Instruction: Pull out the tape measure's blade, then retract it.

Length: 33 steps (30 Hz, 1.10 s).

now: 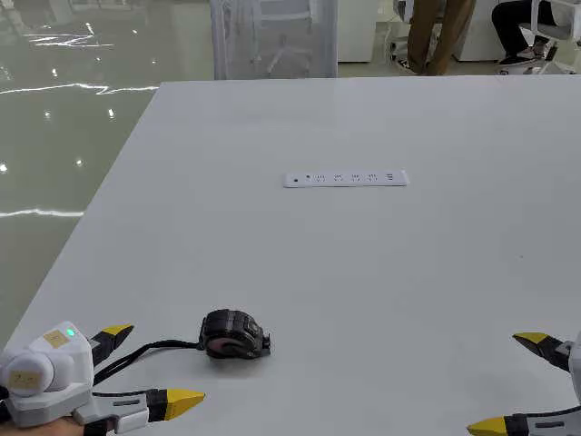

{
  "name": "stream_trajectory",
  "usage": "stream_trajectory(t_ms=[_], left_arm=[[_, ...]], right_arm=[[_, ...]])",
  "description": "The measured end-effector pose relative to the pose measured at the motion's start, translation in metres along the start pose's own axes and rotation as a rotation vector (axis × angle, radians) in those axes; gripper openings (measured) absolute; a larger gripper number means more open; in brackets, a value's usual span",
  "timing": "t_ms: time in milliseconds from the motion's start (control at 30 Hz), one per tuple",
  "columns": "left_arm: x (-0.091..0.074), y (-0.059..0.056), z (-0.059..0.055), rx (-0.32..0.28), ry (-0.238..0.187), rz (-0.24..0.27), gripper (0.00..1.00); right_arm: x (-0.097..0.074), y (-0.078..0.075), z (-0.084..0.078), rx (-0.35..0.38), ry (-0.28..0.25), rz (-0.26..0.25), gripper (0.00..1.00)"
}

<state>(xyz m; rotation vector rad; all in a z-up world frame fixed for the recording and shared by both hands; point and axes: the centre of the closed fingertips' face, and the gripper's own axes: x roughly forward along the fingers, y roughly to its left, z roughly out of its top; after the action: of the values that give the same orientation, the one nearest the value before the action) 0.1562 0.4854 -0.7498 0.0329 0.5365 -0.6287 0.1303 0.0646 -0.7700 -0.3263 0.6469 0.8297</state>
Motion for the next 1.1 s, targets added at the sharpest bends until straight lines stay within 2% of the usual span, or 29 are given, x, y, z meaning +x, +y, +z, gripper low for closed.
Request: stream_trajectory(t_ms=[400,633,1100], left_arm=[[-0.0004,-0.0019,-0.0027,-0.003,0.005,0.000,1.00],[-0.0005,-0.0016,0.0004,-0.002,-0.001,0.001,1.00],[-0.0003,-0.0027,-0.0034,-0.003,0.000,0.000,1.00]], right_arm=[[-0.0022,0.0033,0.0027,-0.001,-0.004,-0.002,0.97],[-0.0027,0.0047,0.0038,0.001,-0.004,-0.001,0.97],[-0.0016,0.0061,0.0059,-0.009,-0.004,-0.004,0.97]])
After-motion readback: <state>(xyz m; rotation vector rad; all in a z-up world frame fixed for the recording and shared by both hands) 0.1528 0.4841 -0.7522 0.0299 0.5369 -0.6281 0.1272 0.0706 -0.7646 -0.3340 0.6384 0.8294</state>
